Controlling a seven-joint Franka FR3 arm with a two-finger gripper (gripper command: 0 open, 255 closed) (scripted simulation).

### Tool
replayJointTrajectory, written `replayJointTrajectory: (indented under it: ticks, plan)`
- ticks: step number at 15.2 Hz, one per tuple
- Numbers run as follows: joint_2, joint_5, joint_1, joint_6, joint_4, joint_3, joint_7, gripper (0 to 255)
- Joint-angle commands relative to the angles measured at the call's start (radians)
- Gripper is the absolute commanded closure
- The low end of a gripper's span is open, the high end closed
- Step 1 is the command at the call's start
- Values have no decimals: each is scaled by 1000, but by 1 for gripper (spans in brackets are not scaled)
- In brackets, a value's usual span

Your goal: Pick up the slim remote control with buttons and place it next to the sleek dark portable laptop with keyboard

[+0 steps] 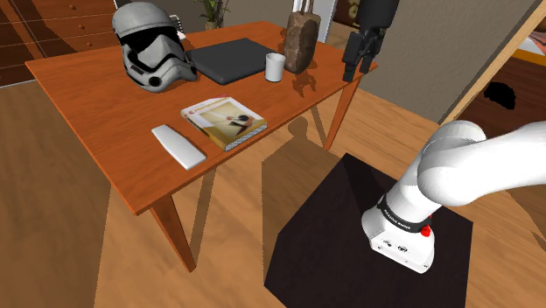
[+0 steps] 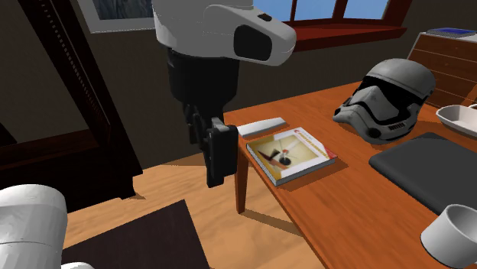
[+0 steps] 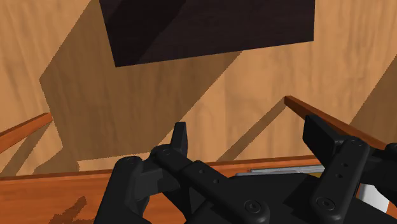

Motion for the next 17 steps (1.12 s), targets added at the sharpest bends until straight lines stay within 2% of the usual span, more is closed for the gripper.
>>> replayJointTrajectory:
  ticks: [1,9,17]
  plan:
    - [0,0,0,0,0,0,0,0]
    - [200,75,49,208,14,117,121,0]
    - [454,96,80,385,113,223,240,0]
